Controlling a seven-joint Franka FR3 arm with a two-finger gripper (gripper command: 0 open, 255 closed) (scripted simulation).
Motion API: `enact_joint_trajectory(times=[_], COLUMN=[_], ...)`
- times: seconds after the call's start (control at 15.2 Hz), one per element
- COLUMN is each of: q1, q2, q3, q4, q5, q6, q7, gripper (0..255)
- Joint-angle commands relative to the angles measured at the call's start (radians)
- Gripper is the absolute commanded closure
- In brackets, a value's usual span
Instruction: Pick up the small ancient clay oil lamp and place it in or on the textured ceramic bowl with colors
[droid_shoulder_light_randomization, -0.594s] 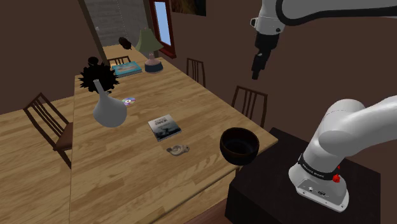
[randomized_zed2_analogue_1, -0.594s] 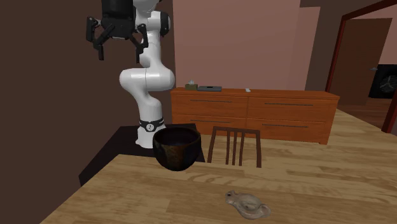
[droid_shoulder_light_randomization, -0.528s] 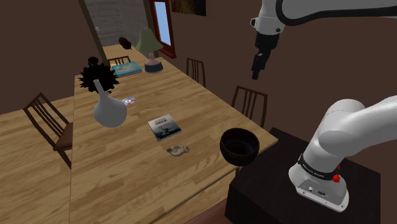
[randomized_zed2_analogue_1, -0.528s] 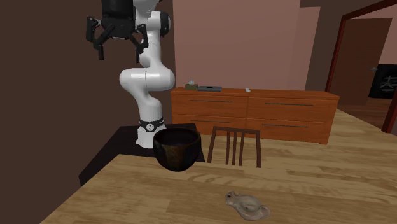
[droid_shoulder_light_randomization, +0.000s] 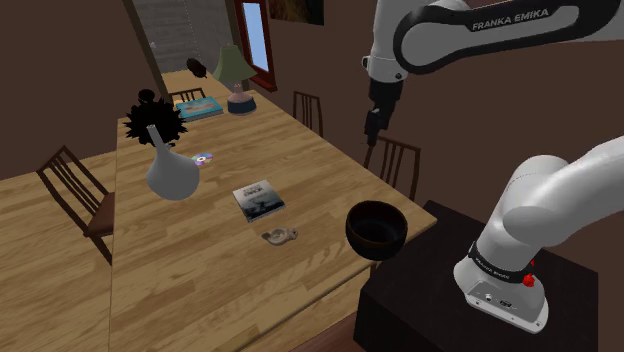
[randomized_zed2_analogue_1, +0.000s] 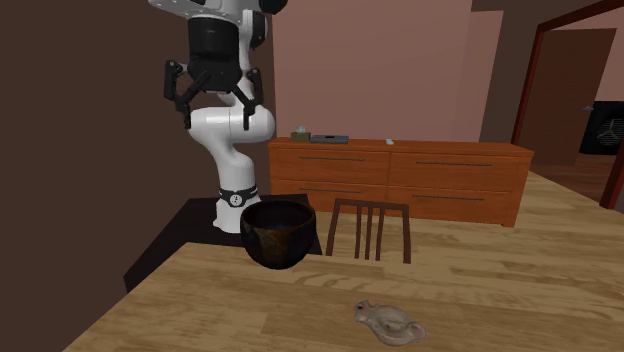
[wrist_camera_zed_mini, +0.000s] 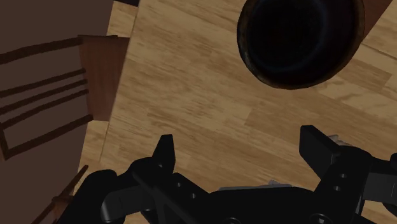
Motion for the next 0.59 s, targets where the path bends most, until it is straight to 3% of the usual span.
enact_joint_trajectory(times=[0.0,0.53], q1=[0.013,0.046], q2=[0.053,0.307], q3=[0.028,0.124], q4=[-0.009,0.043], q5=[0.016,0.041], q6=[0.058,0.240], q7=[0.031,0.135], gripper=[0,0])
